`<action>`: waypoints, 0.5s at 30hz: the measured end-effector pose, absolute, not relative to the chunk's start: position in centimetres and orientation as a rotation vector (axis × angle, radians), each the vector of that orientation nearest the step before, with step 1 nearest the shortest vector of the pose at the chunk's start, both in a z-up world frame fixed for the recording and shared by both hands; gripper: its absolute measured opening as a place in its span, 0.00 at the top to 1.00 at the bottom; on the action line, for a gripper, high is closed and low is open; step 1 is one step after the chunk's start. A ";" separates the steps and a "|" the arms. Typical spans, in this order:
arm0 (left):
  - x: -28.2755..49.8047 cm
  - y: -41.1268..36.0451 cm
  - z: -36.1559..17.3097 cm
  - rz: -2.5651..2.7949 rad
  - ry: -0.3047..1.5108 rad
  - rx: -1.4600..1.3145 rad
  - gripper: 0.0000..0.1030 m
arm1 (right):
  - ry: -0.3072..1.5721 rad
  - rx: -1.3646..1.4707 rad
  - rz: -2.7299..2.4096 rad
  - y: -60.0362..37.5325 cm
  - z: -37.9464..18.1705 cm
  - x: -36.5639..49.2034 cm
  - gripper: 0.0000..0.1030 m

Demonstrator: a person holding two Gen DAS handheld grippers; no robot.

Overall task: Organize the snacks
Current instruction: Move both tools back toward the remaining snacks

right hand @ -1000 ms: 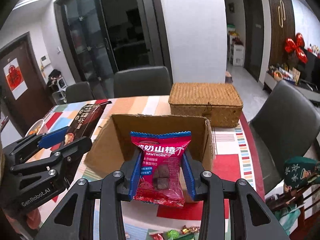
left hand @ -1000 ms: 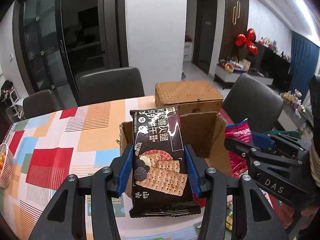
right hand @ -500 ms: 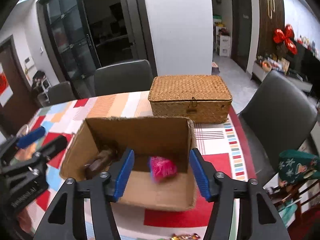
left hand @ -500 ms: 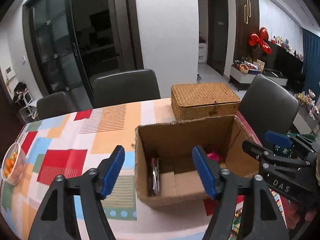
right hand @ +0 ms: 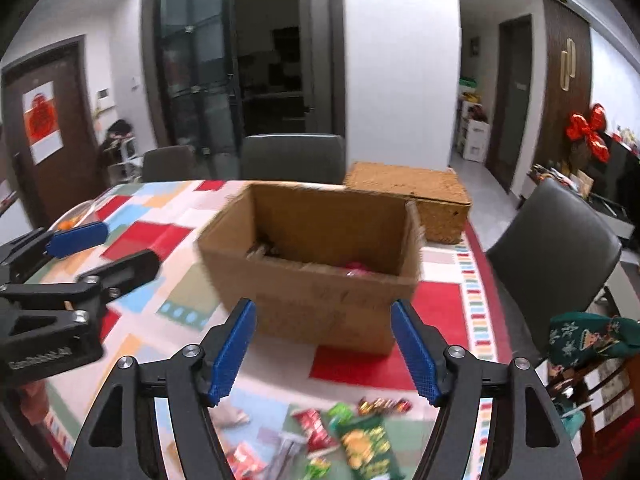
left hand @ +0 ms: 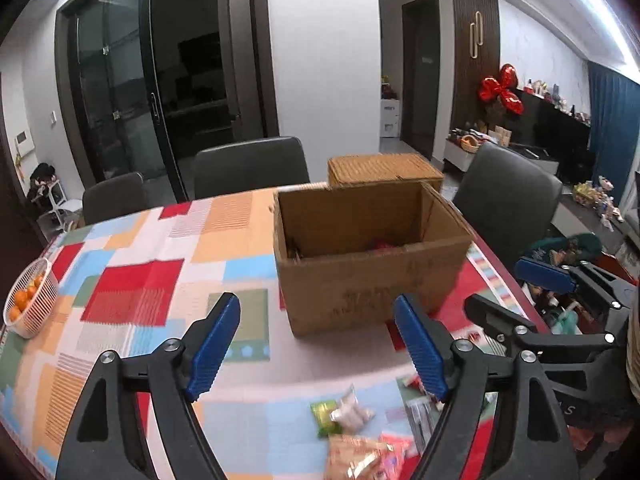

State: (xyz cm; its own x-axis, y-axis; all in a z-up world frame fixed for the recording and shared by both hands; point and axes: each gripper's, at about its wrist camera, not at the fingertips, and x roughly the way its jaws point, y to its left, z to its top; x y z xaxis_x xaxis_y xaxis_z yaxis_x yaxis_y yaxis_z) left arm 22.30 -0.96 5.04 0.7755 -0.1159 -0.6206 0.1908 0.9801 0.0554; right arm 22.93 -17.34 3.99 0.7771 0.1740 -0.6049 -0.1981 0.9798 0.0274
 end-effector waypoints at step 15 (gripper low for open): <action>14.3 0.5 -1.0 -0.136 0.760 0.140 0.19 | 0.733 0.013 0.214 -16.7 -1.6 14.9 0.32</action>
